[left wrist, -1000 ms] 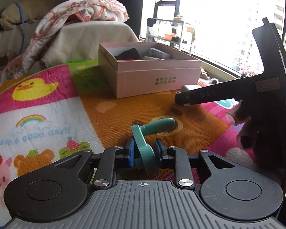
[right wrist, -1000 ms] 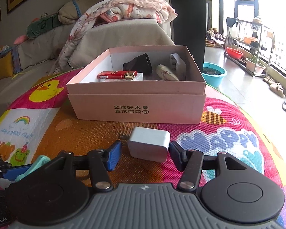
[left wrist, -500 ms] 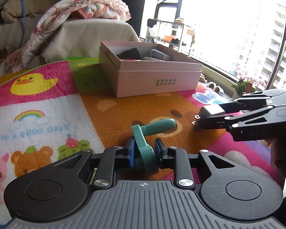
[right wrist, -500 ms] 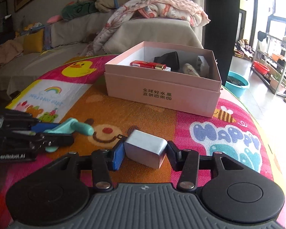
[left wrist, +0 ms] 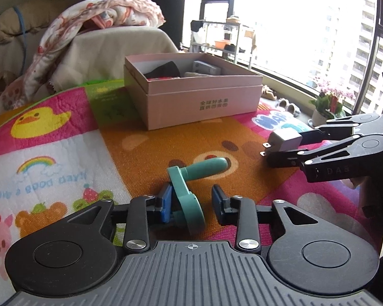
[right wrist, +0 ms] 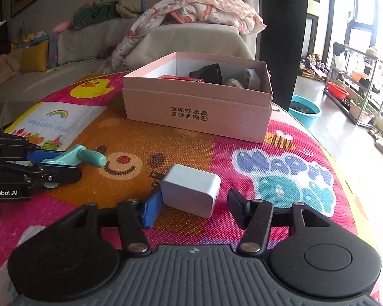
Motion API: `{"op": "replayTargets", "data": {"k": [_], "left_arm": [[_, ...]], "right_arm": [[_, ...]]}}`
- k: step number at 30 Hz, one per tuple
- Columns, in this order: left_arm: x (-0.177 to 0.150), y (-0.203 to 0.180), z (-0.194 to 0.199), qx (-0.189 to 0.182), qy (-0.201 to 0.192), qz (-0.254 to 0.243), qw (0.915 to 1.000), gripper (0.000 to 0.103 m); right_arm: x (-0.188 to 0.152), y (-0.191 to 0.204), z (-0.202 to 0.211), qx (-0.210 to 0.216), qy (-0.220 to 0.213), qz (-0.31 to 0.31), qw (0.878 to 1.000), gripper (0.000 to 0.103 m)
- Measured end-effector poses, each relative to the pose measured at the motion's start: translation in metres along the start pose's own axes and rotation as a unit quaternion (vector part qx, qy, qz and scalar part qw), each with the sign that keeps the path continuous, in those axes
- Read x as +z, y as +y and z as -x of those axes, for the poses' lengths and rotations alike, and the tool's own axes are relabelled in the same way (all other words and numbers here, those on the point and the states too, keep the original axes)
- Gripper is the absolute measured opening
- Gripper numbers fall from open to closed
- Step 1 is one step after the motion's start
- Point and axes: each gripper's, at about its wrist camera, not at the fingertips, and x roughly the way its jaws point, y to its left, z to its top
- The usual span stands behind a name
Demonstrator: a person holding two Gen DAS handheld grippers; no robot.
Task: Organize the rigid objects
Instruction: 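Carry the teal toy and charger into the pink box and open both tools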
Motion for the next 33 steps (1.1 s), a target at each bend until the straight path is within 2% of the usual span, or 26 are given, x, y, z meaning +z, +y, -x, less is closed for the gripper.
{"op": "replayTargets", "data": {"k": [4, 6, 7, 13, 16, 17, 19, 25, 30, 33], "left_arm": [[0.004, -0.013, -0.004, -0.009, 0.022, -0.038, 0.9990, 0.061], [0.006, -0.013, -0.007, -0.015, 0.028, -0.025, 0.9992, 0.069], [0.008, -0.012, -0.008, -0.016, 0.028, -0.012, 0.9994, 0.070], [0.020, -0.012, -0.019, 0.000, 0.027, 0.040, 0.9988, 0.069], [0.023, -0.018, -0.024, 0.019, 0.024, 0.030, 0.9991, 0.068], [0.023, -0.020, -0.025, 0.025, 0.022, 0.023, 0.9992, 0.062], [0.022, -0.024, -0.025, 0.033, 0.019, 0.009, 0.9993, 0.062], [0.017, -0.024, -0.019, 0.025, 0.017, 0.000, 0.9995, 0.061], [0.012, -0.021, -0.011, 0.022, 0.021, -0.001, 0.9995, 0.061], [0.009, -0.020, -0.007, 0.024, 0.021, 0.001, 0.9995, 0.061]], "right_arm": [[0.000, -0.001, 0.000, 0.003, -0.001, -0.006, 1.000, 0.058], [0.000, -0.003, -0.001, 0.006, -0.001, -0.010, 1.000, 0.058], [0.000, -0.003, -0.001, 0.007, -0.001, -0.012, 1.000, 0.058], [0.000, -0.004, -0.001, 0.008, -0.002, -0.016, 1.000, 0.058], [0.000, -0.004, -0.001, 0.008, -0.002, -0.016, 1.000, 0.058], [0.000, -0.004, -0.001, 0.008, -0.002, -0.016, 1.000, 0.058], [0.000, -0.004, -0.001, 0.007, -0.002, -0.016, 1.000, 0.058], [0.001, -0.003, -0.001, -0.003, -0.001, -0.020, 1.000, 0.058], [0.007, -0.004, -0.004, 0.006, 0.000, -0.062, 0.998, 0.058], [0.009, 0.002, -0.008, -0.006, 0.003, -0.062, 0.998, 0.058]]}}
